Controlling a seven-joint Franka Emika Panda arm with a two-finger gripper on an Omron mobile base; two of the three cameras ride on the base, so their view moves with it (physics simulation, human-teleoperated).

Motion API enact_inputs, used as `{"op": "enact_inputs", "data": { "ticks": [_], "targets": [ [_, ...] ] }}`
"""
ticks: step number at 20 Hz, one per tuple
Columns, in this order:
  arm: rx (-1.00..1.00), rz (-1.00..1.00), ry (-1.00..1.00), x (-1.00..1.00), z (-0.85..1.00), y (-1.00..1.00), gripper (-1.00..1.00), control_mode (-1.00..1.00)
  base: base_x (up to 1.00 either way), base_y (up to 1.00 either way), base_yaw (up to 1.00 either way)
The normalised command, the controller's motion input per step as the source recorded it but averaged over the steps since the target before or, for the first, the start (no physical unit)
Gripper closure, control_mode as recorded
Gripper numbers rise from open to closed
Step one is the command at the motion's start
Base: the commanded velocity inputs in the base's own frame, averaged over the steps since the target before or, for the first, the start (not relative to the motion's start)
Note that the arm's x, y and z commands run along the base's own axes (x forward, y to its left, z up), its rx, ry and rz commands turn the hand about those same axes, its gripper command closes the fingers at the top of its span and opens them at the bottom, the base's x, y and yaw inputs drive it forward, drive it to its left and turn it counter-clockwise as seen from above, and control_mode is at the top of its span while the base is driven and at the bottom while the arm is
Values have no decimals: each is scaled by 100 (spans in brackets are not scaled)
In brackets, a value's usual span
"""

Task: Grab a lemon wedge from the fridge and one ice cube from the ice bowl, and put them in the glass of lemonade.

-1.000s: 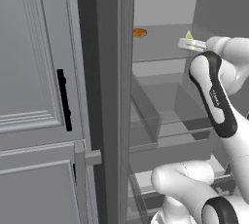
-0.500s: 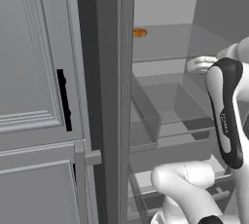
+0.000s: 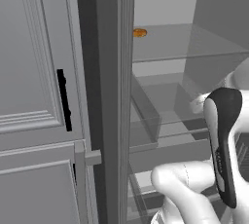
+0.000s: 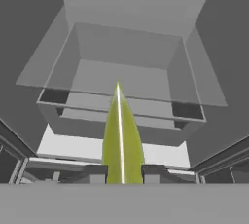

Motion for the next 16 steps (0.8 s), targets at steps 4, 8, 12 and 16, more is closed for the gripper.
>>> {"op": "enact_inputs", "data": {
  "ticks": [4, 8, 12, 16],
  "targets": [
    [-11, 6, 5, -46, -32, 3, 100, 100, -50, 0, 3],
    [0, 0, 0, 0, 0, 0, 100, 100, -100, -5, 4],
    [0, 0, 0, 0, 0, 0, 100, 100, -100, -40, -12],
    [0, 0, 0, 0, 0, 0, 100, 100, -74, -64, -55]
  ]
}}
